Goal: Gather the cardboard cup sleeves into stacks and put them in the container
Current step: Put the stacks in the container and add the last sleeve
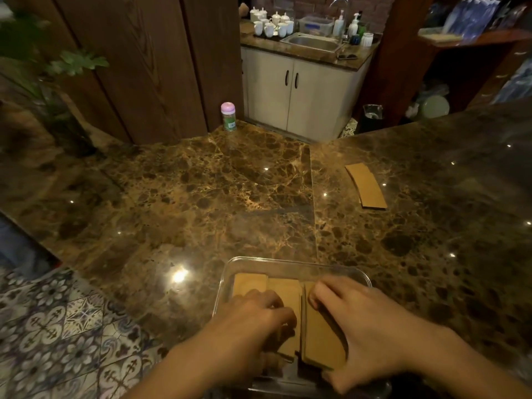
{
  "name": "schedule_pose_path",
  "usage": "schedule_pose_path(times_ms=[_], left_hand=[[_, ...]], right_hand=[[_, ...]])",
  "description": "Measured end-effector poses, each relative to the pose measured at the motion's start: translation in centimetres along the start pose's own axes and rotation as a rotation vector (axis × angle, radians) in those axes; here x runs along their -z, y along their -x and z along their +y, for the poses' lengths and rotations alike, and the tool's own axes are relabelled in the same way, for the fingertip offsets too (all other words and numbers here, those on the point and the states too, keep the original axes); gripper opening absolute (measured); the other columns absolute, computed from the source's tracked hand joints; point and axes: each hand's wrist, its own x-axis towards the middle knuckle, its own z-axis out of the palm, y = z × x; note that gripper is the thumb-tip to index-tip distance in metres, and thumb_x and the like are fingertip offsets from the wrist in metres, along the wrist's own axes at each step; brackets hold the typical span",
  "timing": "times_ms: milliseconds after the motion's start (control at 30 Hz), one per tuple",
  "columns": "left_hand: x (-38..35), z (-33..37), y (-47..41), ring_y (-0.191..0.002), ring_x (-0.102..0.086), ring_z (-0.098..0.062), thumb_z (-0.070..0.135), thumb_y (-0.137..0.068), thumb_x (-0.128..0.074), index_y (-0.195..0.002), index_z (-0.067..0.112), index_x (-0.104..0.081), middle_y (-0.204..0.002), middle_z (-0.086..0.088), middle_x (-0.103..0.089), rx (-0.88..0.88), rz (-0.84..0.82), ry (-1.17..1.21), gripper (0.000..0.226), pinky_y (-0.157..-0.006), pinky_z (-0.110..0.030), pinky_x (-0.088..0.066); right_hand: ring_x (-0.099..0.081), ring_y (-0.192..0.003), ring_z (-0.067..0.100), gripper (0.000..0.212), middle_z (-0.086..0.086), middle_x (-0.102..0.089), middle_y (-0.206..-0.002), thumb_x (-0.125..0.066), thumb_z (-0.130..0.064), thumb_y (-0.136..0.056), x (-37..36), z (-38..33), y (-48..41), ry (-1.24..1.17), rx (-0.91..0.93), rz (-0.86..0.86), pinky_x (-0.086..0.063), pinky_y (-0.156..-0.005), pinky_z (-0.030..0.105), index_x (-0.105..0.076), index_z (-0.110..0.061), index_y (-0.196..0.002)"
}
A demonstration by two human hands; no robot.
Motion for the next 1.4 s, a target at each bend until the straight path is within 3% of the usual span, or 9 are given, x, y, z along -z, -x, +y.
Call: schedule_pose_path(times_ms=[133,233,600,700,833,933,1067,1167,1400], left_hand=[[-1.0,0.1,-0.4,-0.121,-0.039,-0.024,0.038,-0.085,-0.071,-0.127,0.036,-0.049,-0.136,0.001,-0.041,0.004,-0.055,-0.139,0.048,-0.09,-0.041,-0.038],[-1.4,0.3,-0.4,-0.122,-0.038,-0.022,0.033,-0.088,-0.068,-0.123,0.035,-0.05,-0.135,0.002,-0.04,0.024,-0.032,-0.145,0.04,-0.092,-0.041,-0.036],[-1.8,1.0,-0.8,-0.122,-0.04,-0.025,0.028,-0.094,-0.061,-0.123,0.03,-0.048,-0.133,-0.004,-0.037,0.063,-0.051,-0.173,0.031,-0.092,-0.042,-0.032],[-1.8,0.9,-0.8,-0.123,-0.04,-0.025,0.027,-0.094,-0.061,-0.124,0.03,-0.047,-0.135,-0.004,-0.038,0.057,-0.036,-0.171,0.033,-0.092,-0.042,-0.033],[-1.9,0.8,-0.6,-0.124,-0.04,-0.024,0.028,-0.095,-0.062,-0.124,0.031,-0.047,-0.136,-0.003,-0.037,0.056,-0.027,-0.174,0.032,-0.091,-0.042,-0.034],[-1.9,0.9,-0.7,-0.125,-0.04,-0.025,0.028,-0.097,-0.061,-0.126,0.03,-0.048,-0.137,-0.004,-0.037,0.052,-0.023,-0.175,0.032,-0.094,-0.043,-0.034],[-1.9,0.8,-0.9,-0.127,-0.04,-0.026,0.027,-0.099,-0.059,-0.128,0.029,-0.048,-0.139,-0.005,-0.037,0.062,-0.036,-0.18,0.031,-0.098,-0.044,-0.035],[-2.0,0.7,-1.2,-0.128,-0.041,-0.029,0.026,-0.101,-0.057,-0.131,0.026,-0.049,-0.14,-0.007,-0.039,0.067,-0.064,-0.204,0.032,-0.099,-0.046,-0.036],[-2.6,0.7,-1.8,-0.126,-0.043,-0.032,0.026,-0.1,-0.056,-0.129,0.024,-0.05,-0.14,-0.01,-0.04,0.071,-0.067,-0.206,0.03,-0.098,-0.049,-0.038]], right_hand=[[-0.027,-0.145,0.028,0.101,0.003,-0.023,-0.157,-0.074,-0.076,-0.062,-1.7,0.3,-1.4,0.177,-0.046,0.015,-0.039,-0.115,0.043,-0.024,-0.035,-0.14],[-0.012,-0.154,0.036,0.105,0.011,-0.009,-0.168,-0.075,-0.072,-0.066,-3.1,0.5,-2.0,0.196,-0.089,0.017,-0.031,-0.121,0.047,-0.02,-0.03,-0.145],[0.0,-0.146,0.031,0.101,0.003,-0.003,-0.165,-0.071,-0.069,-0.067,-5.0,1.0,-2.3,0.221,-0.061,0.142,-0.03,-0.12,0.046,-0.021,-0.029,-0.145],[0.005,-0.149,0.029,0.101,0.001,0.0,-0.166,-0.064,-0.076,-0.069,-5.0,1.0,-2.2,0.204,-0.051,0.155,-0.022,-0.123,0.043,-0.023,-0.029,-0.147],[-0.009,-0.147,0.017,0.095,-0.009,-0.011,-0.158,-0.067,-0.085,-0.061,-4.0,1.2,-1.8,0.058,-0.016,0.161,-0.031,-0.115,0.031,-0.03,-0.04,-0.138],[-0.012,-0.143,0.012,0.086,-0.014,-0.014,-0.153,-0.073,-0.077,-0.062,-3.3,1.4,-1.9,0.017,-0.007,0.155,-0.032,-0.11,0.025,-0.033,-0.043,-0.131],[-0.006,-0.147,0.014,0.084,-0.013,-0.007,-0.159,-0.077,-0.064,-0.071,-3.4,1.1,-2.2,0.009,-0.032,0.164,-0.038,-0.115,0.033,-0.035,-0.037,-0.139],[0.001,-0.151,0.012,0.08,-0.012,-0.001,-0.163,-0.074,-0.062,-0.077,-3.6,1.1,-2.0,0.016,-0.024,0.224,-0.033,-0.119,0.031,-0.038,-0.033,-0.143],[-0.004,-0.147,0.015,0.08,-0.018,-0.003,-0.16,-0.079,-0.06,-0.07,-3.0,1.1,-2.4,-0.007,-0.06,0.145,-0.039,-0.116,0.036,-0.038,-0.038,-0.134]])
